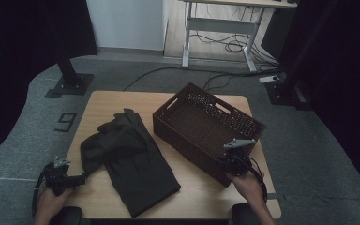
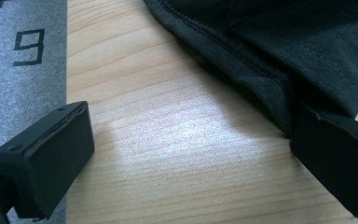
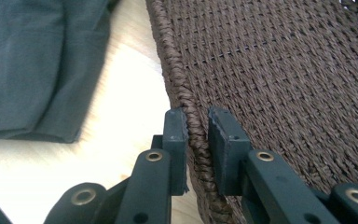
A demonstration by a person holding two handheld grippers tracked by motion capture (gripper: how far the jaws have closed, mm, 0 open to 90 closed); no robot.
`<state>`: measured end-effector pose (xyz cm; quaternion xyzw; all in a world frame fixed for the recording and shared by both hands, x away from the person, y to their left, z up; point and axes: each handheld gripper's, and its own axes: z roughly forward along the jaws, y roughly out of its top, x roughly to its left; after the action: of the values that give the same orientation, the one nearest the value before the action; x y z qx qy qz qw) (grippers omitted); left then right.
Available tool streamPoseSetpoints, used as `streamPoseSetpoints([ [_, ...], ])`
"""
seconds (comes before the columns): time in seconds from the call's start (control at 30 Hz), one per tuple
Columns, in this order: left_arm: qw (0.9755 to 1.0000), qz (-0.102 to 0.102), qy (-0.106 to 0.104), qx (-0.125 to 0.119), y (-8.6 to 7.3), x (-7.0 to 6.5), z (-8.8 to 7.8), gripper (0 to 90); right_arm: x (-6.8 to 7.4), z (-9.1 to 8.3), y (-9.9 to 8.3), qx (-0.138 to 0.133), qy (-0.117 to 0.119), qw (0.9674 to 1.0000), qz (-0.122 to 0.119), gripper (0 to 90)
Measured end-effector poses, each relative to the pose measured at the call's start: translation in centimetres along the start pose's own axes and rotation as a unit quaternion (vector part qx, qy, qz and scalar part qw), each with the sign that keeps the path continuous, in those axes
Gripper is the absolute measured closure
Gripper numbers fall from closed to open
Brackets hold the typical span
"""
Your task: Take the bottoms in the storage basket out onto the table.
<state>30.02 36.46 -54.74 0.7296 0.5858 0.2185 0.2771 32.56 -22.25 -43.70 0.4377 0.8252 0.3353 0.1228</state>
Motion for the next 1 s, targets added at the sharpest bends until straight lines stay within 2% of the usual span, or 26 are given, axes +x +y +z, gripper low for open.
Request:
streamPoseSetpoints([
  [0.5, 1.0, 0.0, 0.0, 0.0, 0.0, 0.0, 0.0, 0.0, -2.0, 0.4, 0.5, -0.003, -0.022, 0.9996, 0.018, 74.7],
  [1.0, 1.0, 0.0, 0.0, 0.0, 0.0, 0.0, 0.0, 0.0, -4.5, 0.8, 0.9, -0.005, -0.053, 0.9979, 0.037, 70.7],
])
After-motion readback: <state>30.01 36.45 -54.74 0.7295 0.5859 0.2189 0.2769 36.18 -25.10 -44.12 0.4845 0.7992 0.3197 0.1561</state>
